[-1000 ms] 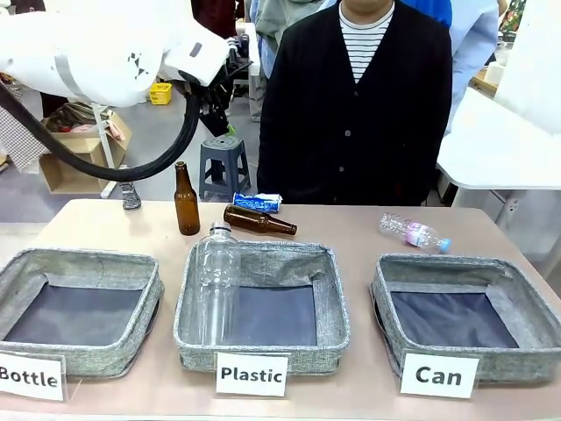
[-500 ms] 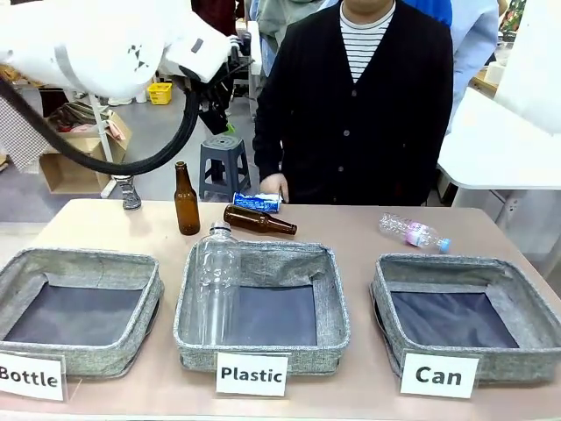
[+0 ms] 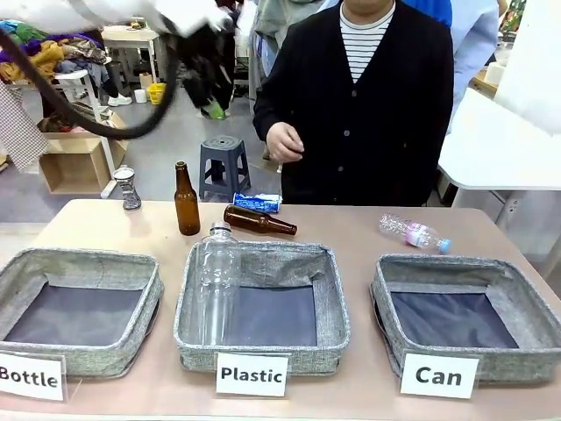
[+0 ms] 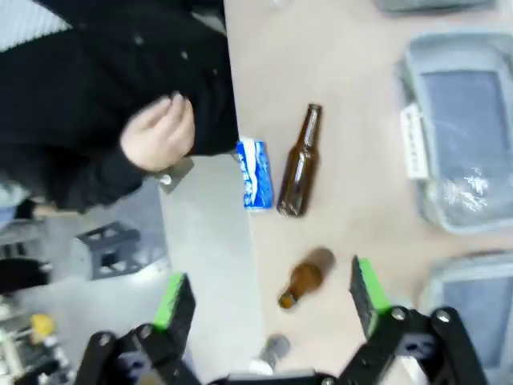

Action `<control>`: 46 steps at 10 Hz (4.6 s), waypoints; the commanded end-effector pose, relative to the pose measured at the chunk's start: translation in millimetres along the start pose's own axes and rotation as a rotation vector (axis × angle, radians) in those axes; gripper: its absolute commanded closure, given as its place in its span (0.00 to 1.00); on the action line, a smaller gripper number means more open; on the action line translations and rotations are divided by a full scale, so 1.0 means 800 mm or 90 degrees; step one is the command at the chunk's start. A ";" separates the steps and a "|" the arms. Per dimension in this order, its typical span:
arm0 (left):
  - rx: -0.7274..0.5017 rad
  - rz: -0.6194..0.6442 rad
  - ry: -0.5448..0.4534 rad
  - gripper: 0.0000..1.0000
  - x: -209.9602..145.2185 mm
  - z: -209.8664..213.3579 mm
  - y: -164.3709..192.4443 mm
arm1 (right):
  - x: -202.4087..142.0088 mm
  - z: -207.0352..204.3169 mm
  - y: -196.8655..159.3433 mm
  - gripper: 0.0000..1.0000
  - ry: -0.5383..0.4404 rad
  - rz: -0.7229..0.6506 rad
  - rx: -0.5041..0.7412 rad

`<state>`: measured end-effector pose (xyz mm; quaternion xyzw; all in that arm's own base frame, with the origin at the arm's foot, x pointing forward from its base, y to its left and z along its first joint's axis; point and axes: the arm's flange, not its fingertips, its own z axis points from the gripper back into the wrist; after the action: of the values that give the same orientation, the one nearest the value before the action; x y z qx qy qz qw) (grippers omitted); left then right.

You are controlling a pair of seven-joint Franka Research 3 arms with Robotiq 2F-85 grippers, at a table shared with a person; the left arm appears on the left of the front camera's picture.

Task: Sort the can waste into the basket.
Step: Pick up the can waste from the table and place it in the right Fabric basket.

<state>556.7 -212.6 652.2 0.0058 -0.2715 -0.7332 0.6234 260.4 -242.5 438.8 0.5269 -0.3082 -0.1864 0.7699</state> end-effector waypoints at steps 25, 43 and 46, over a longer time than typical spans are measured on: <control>0.180 0.367 -0.372 0.00 -0.440 0.114 -0.382 | 0.003 0.000 0.000 0.00 -0.009 0.016 0.014; 0.166 0.587 -0.195 0.00 -0.364 0.191 -0.397 | 0.003 0.000 0.000 0.00 -0.009 0.016 0.014; 0.095 0.491 -0.139 0.00 -0.282 0.139 -0.238 | 0.003 0.000 0.000 0.00 -0.009 0.016 0.014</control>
<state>354.2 51.1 579.6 -0.1390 -0.3983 -0.4088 0.8092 260.2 -243.2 438.2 0.5265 -0.3076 -0.1870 0.7702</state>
